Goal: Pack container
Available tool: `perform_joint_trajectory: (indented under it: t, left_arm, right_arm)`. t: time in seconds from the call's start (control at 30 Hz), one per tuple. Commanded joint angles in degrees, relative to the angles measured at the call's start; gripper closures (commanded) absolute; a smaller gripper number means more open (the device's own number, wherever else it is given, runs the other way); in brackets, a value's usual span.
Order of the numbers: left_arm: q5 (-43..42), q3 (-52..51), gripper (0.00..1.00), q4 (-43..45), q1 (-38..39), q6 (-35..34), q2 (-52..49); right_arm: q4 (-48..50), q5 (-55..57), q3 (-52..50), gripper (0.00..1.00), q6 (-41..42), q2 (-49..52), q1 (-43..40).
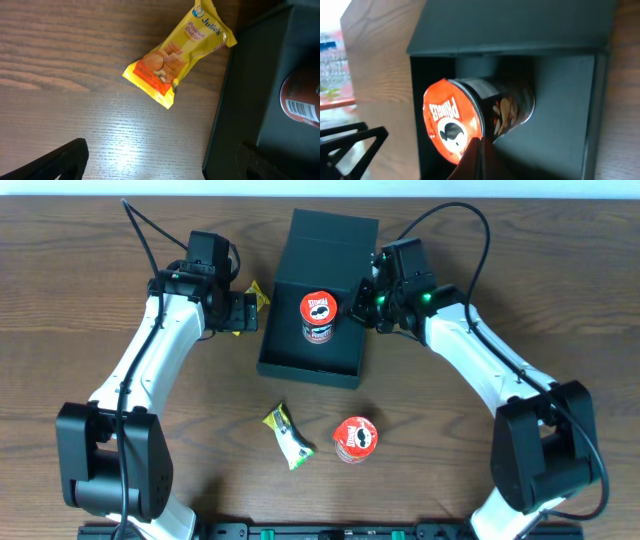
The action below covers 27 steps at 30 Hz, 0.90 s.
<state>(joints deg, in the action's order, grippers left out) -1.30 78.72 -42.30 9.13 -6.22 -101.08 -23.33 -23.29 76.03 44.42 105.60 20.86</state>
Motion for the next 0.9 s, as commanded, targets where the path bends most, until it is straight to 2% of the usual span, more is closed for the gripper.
perform_joint_trajectory:
  t: [0.0,0.13,0.43,0.87]
  left_arm:
    - [-0.2,0.1,0.04,0.5,-0.1,-0.2,0.3]
    - [-0.3,0.1,0.05,1.0,-0.1,-0.2,0.3]
    - [-0.2,0.1,0.05,1.0,-0.1,-0.2,0.3]
    - [-0.2,0.1,0.05,1.0,-0.1,-0.2,0.3]
  right_arm:
    - [2.1,4.3,0.7,0.99,-2.1,0.5,1.9]
    - [3.2,8.9,0.7,0.99,-2.1,0.8,3.7]
    - [4.4,7.8,0.7,0.99,-0.7,4.3,4.7]
    - [3.5,8.0,1.4,0.98,-3.0,4.3,3.7]
